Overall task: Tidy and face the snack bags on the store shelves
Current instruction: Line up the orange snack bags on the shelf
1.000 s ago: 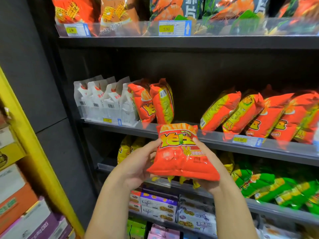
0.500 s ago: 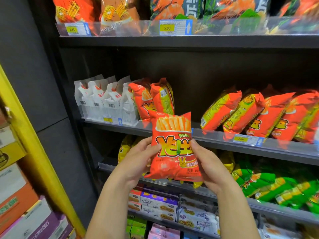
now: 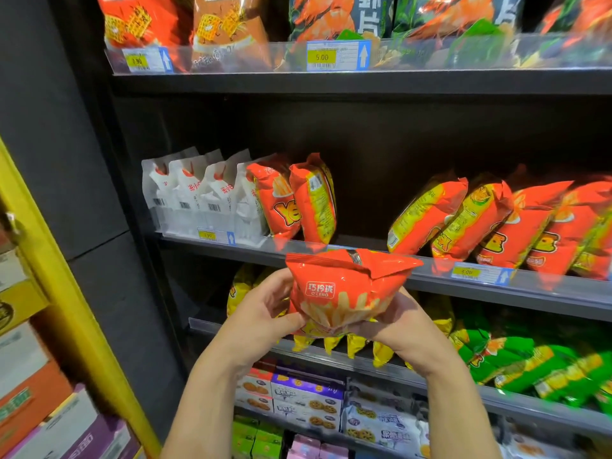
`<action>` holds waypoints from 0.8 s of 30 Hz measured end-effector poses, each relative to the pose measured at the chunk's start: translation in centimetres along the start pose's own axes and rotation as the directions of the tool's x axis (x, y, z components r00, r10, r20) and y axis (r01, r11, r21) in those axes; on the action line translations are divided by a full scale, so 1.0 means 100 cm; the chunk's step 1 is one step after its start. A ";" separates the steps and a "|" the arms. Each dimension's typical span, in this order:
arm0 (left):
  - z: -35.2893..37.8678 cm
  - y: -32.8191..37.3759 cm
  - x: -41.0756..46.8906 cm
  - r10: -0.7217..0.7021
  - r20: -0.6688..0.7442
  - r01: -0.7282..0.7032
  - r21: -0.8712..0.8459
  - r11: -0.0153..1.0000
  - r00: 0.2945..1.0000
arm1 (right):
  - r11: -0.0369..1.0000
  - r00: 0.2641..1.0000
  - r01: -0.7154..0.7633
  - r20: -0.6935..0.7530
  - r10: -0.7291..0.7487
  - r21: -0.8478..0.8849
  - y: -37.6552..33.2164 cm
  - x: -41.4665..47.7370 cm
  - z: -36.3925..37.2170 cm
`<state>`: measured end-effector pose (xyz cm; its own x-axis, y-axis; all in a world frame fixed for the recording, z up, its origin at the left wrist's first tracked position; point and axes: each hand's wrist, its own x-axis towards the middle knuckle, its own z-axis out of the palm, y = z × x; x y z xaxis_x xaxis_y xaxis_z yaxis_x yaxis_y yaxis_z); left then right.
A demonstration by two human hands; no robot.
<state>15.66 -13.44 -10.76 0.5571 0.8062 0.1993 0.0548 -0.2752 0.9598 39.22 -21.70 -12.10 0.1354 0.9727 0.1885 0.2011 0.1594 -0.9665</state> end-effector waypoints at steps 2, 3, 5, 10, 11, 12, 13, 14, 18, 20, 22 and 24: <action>-0.002 -0.001 0.001 0.006 0.006 -0.006 -0.004 1.000 1.000 | 1.000 1.000 0.001 -0.017 -0.001 -0.022 0.000 0.001 0.002; -0.003 -0.001 0.001 0.012 0.009 -0.011 -0.014 1.000 1.000 | 1.000 1.000 0.001 -0.024 -0.002 -0.022 -0.001 0.002 0.003; -0.002 0.002 0.001 0.028 -0.015 -0.029 -0.061 0.998 0.999 | 1.000 0.999 0.009 -0.050 -0.010 -0.011 -0.003 0.005 0.005; 0.005 0.007 0.000 0.103 -0.356 -0.152 -0.113 0.982 0.929 | 0.993 0.988 -0.008 -0.152 0.026 0.115 -0.005 0.011 0.013; 0.007 0.007 0.000 0.116 -0.380 -0.166 -0.102 0.981 0.918 | 0.993 0.988 -0.007 -0.151 0.025 0.120 -0.004 0.012 0.015; 0.009 0.010 -0.001 0.124 -0.367 -0.173 -0.104 0.979 0.922 | 0.993 0.989 -0.001 -0.147 0.018 0.117 -0.005 0.012 0.017; 0.012 0.012 -0.003 0.122 -0.332 -0.168 -0.114 0.979 0.935 | 0.992 0.990 0.005 -0.143 0.012 0.122 -0.005 0.013 0.020; 0.016 0.016 -0.004 0.114 -0.286 -0.153 -0.120 0.981 0.951 | 0.991 0.990 0.013 -0.143 0.007 0.135 -0.005 0.013 0.023; 0.031 0.025 -0.009 0.075 -0.212 -0.071 0.028 0.997 0.974 | 0.987 0.989 0.035 -0.149 -0.012 0.154 -0.009 0.014 0.034; 0.037 0.028 -0.010 0.061 -0.204 -0.038 0.113 0.993 0.977 | 0.987 0.989 0.056 -0.143 -0.035 0.149 -0.010 0.012 0.036; 0.040 0.027 -0.010 0.057 -0.201 -0.028 0.147 0.989 0.978 | 0.978 0.990 0.058 -0.137 -0.031 0.203 -0.010 0.010 0.037; 0.041 0.025 -0.010 0.039 -0.205 -0.011 0.138 0.990 0.978 | 0.973 0.989 0.057 -0.144 -0.024 0.224 -0.010 0.008 0.037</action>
<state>18.63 -17.08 -9.36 0.3772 0.8849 0.2733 0.1626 -0.3538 0.9211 35.55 -20.47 -11.57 0.2688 0.9340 0.2352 -0.0142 0.2481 -0.9686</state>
